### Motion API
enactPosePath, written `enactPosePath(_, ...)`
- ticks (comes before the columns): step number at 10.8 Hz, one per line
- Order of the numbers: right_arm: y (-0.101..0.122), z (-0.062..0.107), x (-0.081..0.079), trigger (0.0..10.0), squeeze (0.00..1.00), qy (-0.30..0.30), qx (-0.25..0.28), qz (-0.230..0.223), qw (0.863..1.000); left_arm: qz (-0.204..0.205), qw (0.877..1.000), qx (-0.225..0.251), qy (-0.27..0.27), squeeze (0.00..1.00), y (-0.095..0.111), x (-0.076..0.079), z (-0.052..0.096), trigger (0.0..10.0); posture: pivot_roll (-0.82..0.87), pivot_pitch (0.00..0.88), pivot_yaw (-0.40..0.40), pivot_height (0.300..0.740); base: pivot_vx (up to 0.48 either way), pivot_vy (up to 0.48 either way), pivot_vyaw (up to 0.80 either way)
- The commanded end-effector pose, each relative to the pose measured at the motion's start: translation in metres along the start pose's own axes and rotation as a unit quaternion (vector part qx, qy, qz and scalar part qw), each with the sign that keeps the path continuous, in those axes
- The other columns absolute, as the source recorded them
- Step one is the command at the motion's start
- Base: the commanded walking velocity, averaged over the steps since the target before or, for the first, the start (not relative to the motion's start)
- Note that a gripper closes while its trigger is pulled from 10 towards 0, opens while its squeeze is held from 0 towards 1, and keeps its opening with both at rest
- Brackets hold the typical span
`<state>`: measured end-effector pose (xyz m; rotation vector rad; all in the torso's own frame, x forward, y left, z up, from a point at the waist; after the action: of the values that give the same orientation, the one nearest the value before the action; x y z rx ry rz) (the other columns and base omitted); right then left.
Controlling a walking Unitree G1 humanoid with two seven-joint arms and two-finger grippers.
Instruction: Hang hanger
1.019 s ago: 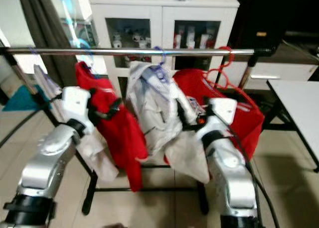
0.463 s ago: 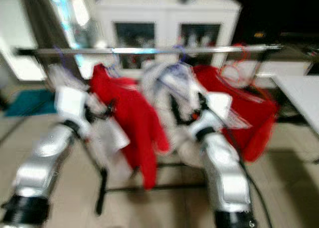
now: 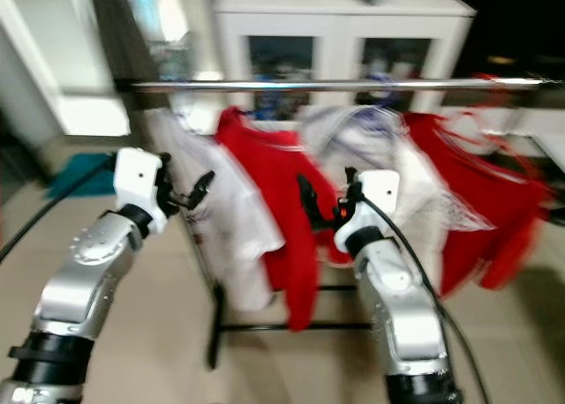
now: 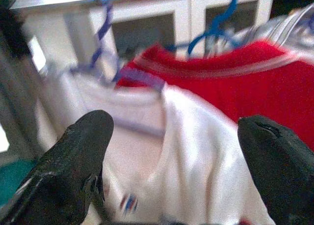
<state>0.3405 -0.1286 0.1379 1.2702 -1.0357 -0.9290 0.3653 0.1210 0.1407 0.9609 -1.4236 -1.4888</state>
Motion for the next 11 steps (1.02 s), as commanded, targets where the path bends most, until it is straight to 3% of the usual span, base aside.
enactPosePath(1, 0.0, -0.003, -0.006, 10.0, 1.0, 0.01, -0.001, -0.005, 1.0, 0.011, 1.0, 0.001, -0.011, 0.0, 0.001, 0.006, -0.001, 10.0, 0.0, 0.0, 0.063, 0.74, 0.0, 0.0, 0.8)
enactPosePath(4, 0.005, -0.003, -0.014, 10.0, 1.0, 0.027, 0.011, -0.007, 1.0, 0.007, 1.0, 0.001, -0.003, 0.0, -0.001, 0.005, -0.001, 10.0, 0.0, 0.0, 0.051, 0.74, 0.0, 0.0, 0.8)
enactPosePath(5, 0.008, -0.004, -0.011, 10.0, 1.0, 0.021, 0.017, -0.019, 0.999, -0.006, 1.0, 0.001, 0.007, 0.0, -0.003, 0.003, 0.001, 10.0, 0.0, 0.0, 0.028, 0.74, 0.0, 0.0, 0.8)
enactPosePath(6, 0.01, -0.005, -0.008, 10.0, 1.0, 0.015, 0.02, -0.005, 1.0, 0.001, 1.0, 0.001, 0.013, 0.0, -0.004, 0.002, 0.003, 10.0, 0.0, 0.0, 0.013, 0.74, 0.0, 0.0, 0.8)
enactPosePath(11, 0.01, -0.004, -0.001, 10.0, 1.0, 0.01, 0.03, 0.005, 0.999, -0.018, 1.0, 0.006, 0.016, 0.0, -0.002, 0.003, 0.005, 10.0, 0.0, 0.0, 0.007, 0.74, 0.0, 0.0, 0.8)
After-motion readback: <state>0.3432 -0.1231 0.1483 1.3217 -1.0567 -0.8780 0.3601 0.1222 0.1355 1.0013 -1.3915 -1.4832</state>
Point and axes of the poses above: a point about 5 cm out from each wrist's last joint towards the gripper, its own z axis pointing back from the gripper into the wrist, its own y axis along the axis of the wrist's last joint, x = y × z, the point moved 6 cm from there along -z, pointing out of the wrist towards the gripper, and after that the axes turned 6 degrees about z, right-handed, at the moved point
